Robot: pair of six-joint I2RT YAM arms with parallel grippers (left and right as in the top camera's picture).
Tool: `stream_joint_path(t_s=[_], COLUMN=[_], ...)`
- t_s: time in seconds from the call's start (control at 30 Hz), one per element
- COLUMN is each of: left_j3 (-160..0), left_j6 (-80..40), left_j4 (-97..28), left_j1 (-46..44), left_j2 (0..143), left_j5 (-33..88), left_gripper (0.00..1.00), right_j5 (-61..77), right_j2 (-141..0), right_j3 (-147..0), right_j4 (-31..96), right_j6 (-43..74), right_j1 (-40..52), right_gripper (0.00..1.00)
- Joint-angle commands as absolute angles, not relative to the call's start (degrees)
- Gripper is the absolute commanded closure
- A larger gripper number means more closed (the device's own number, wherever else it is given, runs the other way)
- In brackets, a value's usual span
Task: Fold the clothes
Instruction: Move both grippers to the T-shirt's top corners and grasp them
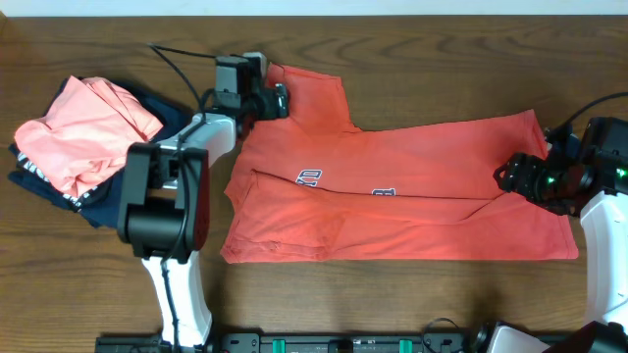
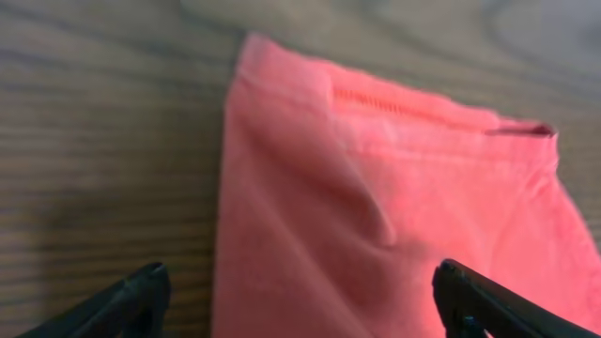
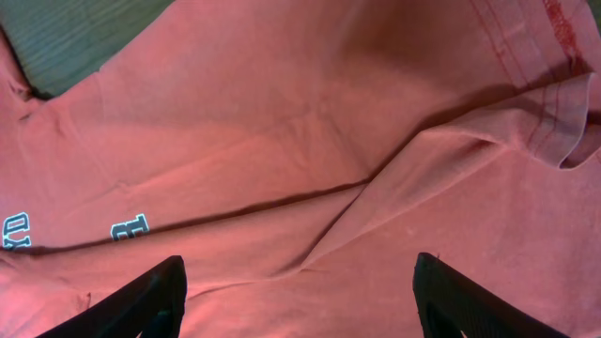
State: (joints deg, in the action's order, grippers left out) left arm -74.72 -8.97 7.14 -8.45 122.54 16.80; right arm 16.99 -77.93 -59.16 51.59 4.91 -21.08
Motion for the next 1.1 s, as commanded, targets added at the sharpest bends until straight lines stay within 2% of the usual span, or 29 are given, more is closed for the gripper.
stream_joint_path(t_s=[0.0, 0.1, 0.17, 0.2, 0.23, 0.27, 0.3, 0.37, 0.57, 0.87, 1.0, 1.07], left_j3=[-75.35, -75.35, -75.35, -75.35, -75.35, -75.35, -75.35, -75.35, -75.35, -75.35, -75.35, -75.35], left_j6=[-8.38, -8.38, -8.38, -8.40, -8.40, -8.51, -9.32, -11.05, -13.41, -13.43, -13.41, -13.41], left_j4=[7.40, 7.01, 7.09, 7.20, 7.20, 7.18, 7.01, 6.26, 1.91, -15.11, -22.28, -24.97], left_j1=[-10.24, -11.66, -12.10, -12.08, -12.03, -11.86, -11.66, -11.18, -10.20, -10.22, -10.22, -10.22], left_j2=[124.14, 124.55, 124.53, 124.51, 124.51, 124.51, 124.51, 123.94, 118.10, 106.08, 103.55, 103.20], left_j5=[17.52, 17.50, 17.50, 17.50, 17.50, 17.50, 17.50, 17.52, 18.79, 24.36, 24.67, 24.67], left_gripper=[0.17, 0.27, 0.42, 0.54, 0.78, 0.89, 0.94, 0.94, 0.94, 0.94, 0.94, 0.94], right_j5=[17.43, 17.41, 17.37, 17.39, 17.37, 17.37, 17.37, 16.75, 13.28, 7.97, 6.57, 6.35], right_j2=[-78.00, -78.00, -78.00, -78.00, -78.00, -78.00, -78.00, -78.02, -81.41, -99.20, -106.63, -109.36], right_j3=[-59.57, -59.57, -59.57, -59.57, -59.57, -59.57, -59.57, -59.57, -59.83, -72.27, -78.17, -79.29], right_j4=[51.75, 51.79, 51.46, 51.29, 51.13, 51.03, 50.96, 50.72, 49.32, 44.01, 37.82, 34.15], right_j6=[3.99, 3.99, 3.97, 3.97, 3.97, 3.97, 3.99, 3.99, 3.99, 4.19, 5.28, 5.61], right_j1=[-20.16, -20.16, -20.16, -20.16, -20.16, -20.16, -20.16, -20.16, -20.16, -19.53, -18.46, -18.13], right_gripper=[0.24, 0.24, 0.26, 0.28, 0.31, 0.35, 0.40, 0.52, 0.55, 0.46, 0.36, 0.35])
